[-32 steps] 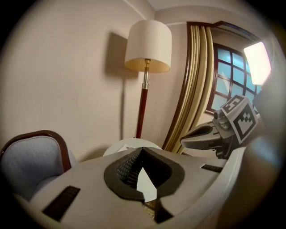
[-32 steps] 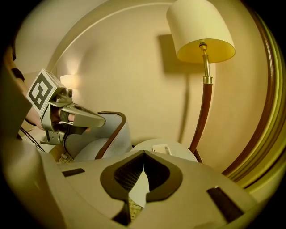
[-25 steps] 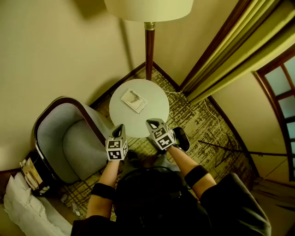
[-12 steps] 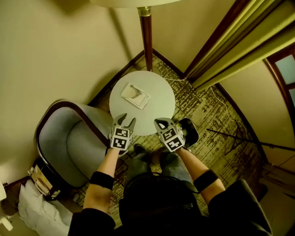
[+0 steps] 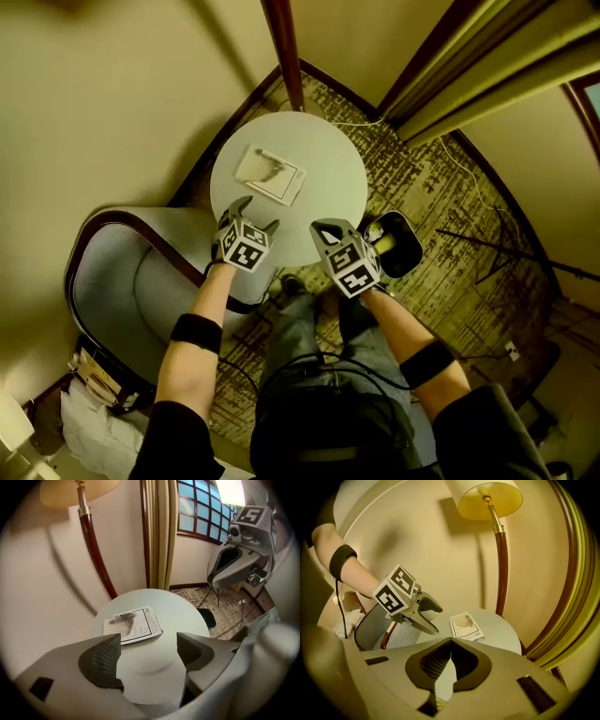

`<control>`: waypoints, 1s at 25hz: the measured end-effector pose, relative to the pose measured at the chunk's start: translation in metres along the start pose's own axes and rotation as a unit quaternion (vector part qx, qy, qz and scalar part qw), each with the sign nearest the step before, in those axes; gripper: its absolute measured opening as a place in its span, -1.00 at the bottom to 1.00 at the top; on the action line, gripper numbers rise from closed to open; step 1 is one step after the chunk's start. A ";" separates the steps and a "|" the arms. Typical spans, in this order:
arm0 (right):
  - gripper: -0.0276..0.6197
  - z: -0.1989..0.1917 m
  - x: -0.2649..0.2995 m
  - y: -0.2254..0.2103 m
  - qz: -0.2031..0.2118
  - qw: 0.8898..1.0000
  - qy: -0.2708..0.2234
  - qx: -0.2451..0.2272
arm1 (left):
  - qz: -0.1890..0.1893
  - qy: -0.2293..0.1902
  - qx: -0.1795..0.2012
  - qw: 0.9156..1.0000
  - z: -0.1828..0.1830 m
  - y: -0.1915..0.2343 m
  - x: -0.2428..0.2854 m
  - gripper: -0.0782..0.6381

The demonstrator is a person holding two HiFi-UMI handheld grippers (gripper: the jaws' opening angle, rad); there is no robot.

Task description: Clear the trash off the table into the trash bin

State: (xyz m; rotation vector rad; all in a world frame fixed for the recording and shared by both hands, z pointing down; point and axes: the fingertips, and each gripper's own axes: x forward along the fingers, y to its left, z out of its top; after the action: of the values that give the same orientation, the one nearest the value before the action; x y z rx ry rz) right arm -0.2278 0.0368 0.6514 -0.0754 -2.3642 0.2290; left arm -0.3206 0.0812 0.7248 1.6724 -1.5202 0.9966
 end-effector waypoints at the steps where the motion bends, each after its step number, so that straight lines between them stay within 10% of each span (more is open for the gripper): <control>1: -0.91 -0.003 0.005 0.000 0.000 1.000 0.000 0.002 | 0.000 0.006 0.016 1.000 -0.003 0.004 0.009 0.27; 25: -0.91 -0.068 0.054 -0.017 -0.016 0.998 0.006 0.068 | -0.050 0.110 0.267 0.956 -0.050 0.048 0.126 0.27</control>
State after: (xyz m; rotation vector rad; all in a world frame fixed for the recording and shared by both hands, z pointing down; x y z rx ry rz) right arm -0.2192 0.0367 0.7391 0.0263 -2.3284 0.3725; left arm -0.3688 0.0571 0.8581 1.8901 -1.0622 1.5802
